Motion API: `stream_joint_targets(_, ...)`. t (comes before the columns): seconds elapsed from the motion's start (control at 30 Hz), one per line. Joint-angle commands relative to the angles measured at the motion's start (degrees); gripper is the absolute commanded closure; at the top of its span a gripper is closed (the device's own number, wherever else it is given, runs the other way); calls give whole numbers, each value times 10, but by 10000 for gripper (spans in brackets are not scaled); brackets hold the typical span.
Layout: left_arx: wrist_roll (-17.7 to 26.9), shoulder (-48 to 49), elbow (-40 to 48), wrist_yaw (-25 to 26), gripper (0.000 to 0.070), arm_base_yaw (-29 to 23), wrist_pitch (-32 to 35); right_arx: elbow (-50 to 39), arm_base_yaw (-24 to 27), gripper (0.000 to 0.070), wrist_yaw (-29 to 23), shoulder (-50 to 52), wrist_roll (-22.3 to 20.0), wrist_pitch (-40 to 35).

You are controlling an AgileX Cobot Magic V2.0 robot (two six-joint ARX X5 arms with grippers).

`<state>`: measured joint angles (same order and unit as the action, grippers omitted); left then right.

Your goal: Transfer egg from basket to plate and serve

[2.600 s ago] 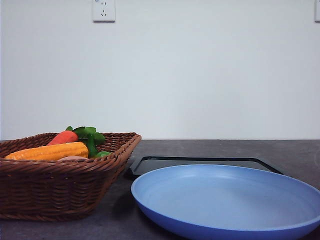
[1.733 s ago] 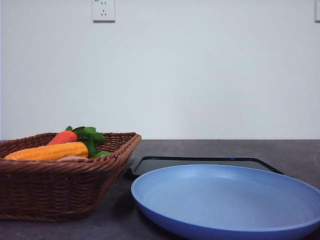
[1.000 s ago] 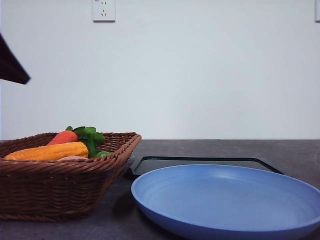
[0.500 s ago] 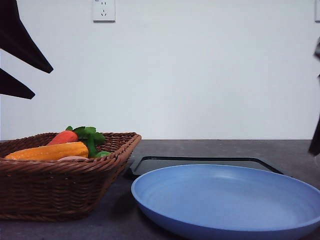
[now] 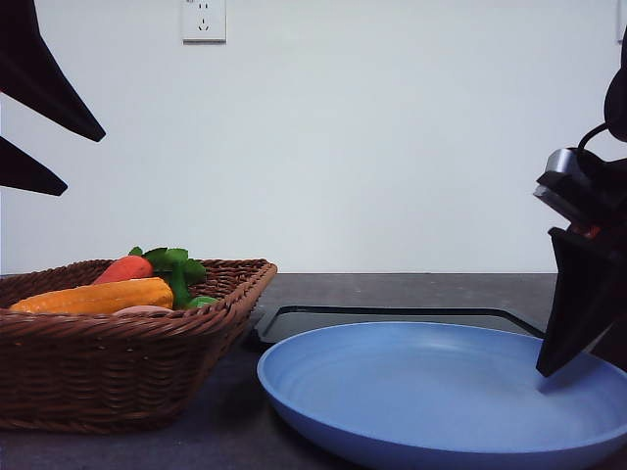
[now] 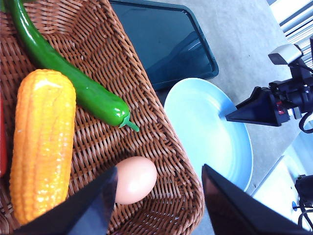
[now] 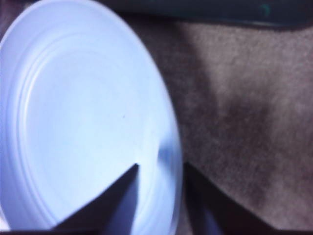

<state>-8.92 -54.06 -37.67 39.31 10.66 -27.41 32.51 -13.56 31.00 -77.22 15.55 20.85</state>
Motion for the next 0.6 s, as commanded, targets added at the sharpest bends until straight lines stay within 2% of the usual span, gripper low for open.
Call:
stream_joint_targets(0.0, 5, -5, -11, 0, 346, 2, 3, 0, -3, 652, -1, -8, 10, -5)
stream_joint_targets(0.03, 5, -5, -11, 0, 346, 2, 3, 0, -3, 687, -2, -8, 10, -5)
stream_joint_targets(0.1, 5, -5, -11, 0, 346, 2, 3, 0, -3, 700, -2, -7, 10, -3)
stream_joint_targets(0.27, 7, -5, -11, -1, 334, 4, 5, 1, 5, 700, 0, 7, 12, 17)
stream_joint_targets(0.43, 19, -5, -11, -9, 268, 15, 9, 1, 22, 700, 1, 53, 9, 50)
stream_joint_targets(0.57, 50, -5, -14, -47, 267, 46, 14, 1, 37, 700, 6, 107, 6, 81)
